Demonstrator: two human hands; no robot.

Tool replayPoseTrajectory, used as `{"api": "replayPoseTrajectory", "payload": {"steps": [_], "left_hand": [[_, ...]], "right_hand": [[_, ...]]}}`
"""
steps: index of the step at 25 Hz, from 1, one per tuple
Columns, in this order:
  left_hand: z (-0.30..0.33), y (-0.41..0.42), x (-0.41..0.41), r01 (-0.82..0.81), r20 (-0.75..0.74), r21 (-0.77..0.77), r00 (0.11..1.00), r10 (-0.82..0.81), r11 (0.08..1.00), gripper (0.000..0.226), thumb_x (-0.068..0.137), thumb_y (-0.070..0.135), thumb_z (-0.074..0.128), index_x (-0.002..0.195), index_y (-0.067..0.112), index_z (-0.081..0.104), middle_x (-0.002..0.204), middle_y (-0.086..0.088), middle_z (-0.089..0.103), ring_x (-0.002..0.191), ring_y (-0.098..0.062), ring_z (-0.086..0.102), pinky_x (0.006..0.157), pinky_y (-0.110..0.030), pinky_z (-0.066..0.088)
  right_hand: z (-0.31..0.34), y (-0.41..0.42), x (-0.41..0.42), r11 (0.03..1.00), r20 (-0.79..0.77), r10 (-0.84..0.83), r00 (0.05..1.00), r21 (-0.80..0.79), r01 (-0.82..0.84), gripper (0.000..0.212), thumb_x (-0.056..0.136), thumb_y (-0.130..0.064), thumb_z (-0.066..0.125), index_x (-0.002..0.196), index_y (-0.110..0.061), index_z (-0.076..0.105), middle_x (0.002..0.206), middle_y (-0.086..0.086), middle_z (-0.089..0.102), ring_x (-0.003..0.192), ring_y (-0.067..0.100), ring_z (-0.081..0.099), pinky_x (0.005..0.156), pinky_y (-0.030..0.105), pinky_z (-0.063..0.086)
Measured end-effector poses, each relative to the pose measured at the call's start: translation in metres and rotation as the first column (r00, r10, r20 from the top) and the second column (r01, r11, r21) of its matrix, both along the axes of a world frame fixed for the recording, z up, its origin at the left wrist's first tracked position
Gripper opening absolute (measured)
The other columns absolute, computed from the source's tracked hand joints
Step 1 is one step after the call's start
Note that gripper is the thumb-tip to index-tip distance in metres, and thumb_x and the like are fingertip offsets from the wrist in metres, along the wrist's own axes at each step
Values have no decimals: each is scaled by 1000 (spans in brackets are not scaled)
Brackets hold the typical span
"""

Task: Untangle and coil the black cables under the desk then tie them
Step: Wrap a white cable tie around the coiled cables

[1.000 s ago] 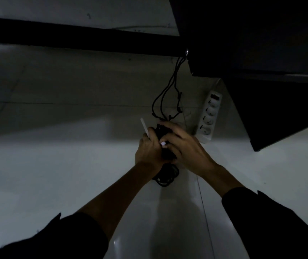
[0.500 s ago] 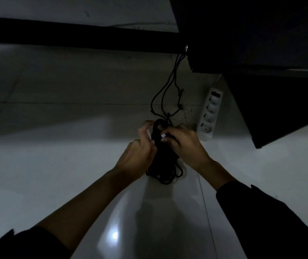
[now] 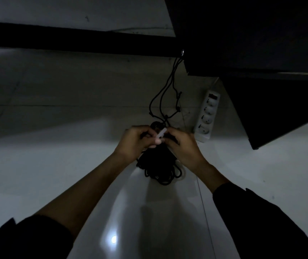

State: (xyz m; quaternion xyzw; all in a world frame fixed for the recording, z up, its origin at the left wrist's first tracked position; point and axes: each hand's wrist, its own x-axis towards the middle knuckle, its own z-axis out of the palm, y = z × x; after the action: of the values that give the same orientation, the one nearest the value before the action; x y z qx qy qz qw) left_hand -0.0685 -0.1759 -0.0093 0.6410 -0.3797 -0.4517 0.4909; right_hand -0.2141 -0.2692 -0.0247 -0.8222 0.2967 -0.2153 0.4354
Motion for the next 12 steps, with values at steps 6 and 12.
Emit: {"api": "replayPoseTrajectory", "payload": {"steps": [6,12], "left_hand": [[-5,2,10,63,-361,38,932,-45,997,21,92,6,58,111,0,64,109,-8,69,96,-7,68,81,-13,52],[-3,-2,7,67,-382,77,923,-32,995,21,95,28,54,89,14,69,106,-7,65,95,-8,64,77,-13,52]], "right_hand": [[4,5,-3,962,75,-44,996,272,22,20,94,-7,58,94,-26,64,97,-9,67,96,4,62,85,16,46],[0,11,-5,930,181,-87,980,366,15,12,95,-2,54,103,3,62,99,5,67,96,10,62,85,22,49]]}}
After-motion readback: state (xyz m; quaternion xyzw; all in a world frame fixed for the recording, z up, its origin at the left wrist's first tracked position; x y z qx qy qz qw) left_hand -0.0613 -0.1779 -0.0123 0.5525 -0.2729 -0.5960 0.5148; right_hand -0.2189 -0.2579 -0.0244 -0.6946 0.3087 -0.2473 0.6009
